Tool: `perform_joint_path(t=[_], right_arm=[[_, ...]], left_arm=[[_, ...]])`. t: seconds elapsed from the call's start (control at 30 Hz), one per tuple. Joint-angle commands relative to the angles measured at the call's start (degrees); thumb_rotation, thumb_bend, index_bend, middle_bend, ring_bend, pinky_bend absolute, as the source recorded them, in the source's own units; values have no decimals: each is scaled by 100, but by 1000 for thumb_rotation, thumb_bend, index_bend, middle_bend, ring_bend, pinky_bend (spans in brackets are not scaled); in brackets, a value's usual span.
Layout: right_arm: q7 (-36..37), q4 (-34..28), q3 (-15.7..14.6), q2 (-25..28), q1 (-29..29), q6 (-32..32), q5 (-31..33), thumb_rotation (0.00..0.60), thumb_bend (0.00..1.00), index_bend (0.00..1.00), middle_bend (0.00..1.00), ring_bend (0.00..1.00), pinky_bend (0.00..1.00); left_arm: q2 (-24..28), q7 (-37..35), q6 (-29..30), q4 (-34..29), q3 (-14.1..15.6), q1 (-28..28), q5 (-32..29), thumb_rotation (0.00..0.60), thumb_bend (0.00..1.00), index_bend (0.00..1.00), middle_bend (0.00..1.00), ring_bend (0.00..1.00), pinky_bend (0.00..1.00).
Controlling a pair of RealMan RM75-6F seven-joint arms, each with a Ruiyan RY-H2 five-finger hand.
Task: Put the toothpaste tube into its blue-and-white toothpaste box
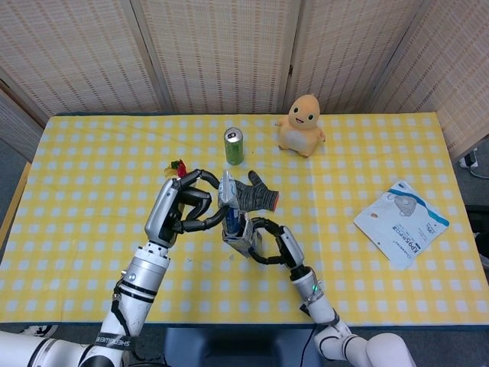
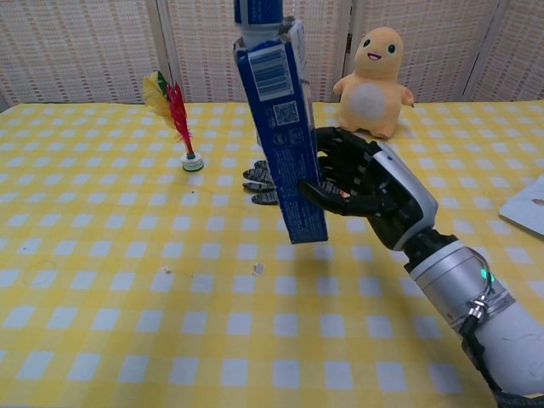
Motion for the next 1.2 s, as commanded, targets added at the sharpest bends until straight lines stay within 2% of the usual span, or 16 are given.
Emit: perform_joint_path(t=[0.03, 0.3, 0.63, 0.7, 0.73, 0.83, 0.97, 1.07, 1.2], right_arm=[[87, -63, 75, 26, -6, 79, 48, 600, 302, 411, 362, 392, 310], [116, -244, 102, 130, -62, 258, 47, 600, 301, 412, 362, 392, 310], [-228, -633, 142, 290, -24, 255, 42, 600, 302, 411, 362, 394, 310], [-272, -702, 146, 323, -34, 266, 43, 600, 301, 411, 362, 395, 310], [-278, -748, 145, 348, -42, 263, 44, 600, 301, 411, 362, 395, 310], [-308, -834, 141, 397, -54, 255, 43, 600, 301, 411, 362, 395, 310], [-345, -912, 135, 440, -65, 256, 33, 600, 301, 411, 362, 395, 310], [-341, -958, 134, 459, -82, 245, 41, 600, 302, 411, 362, 395, 310], [-346, -991, 138, 470, -96, 240, 44, 600, 301, 412, 362, 396, 310]], left_arm=[[9, 1, 9, -31, 17, 19, 31, 600, 501, 983, 1000, 1000, 1000], [13, 0, 17, -71, 86, 66, 114, 600, 500, 982, 1000, 1000, 1000], [-351, 103, -108, 319, 565, 0, 395, 600, 500, 981, 1000, 1000, 1000], [-409, 138, -121, 363, 636, -10, 510, 600, 500, 941, 1000, 1000, 1000], [-444, 147, -119, 383, 665, -11, 605, 600, 499, 876, 1000, 1000, 1000], [-470, 137, -171, 392, 721, 3, 787, 600, 477, 555, 1000, 1000, 1000], [-403, 59, -319, 406, 720, 41, 781, 600, 353, 197, 1000, 1000, 1000], [-344, 12, -417, 428, 686, 58, 736, 600, 291, 78, 1000, 1000, 1000], [-324, 9, -430, 466, 690, 85, 853, 600, 261, 3, 1000, 1000, 1000]])
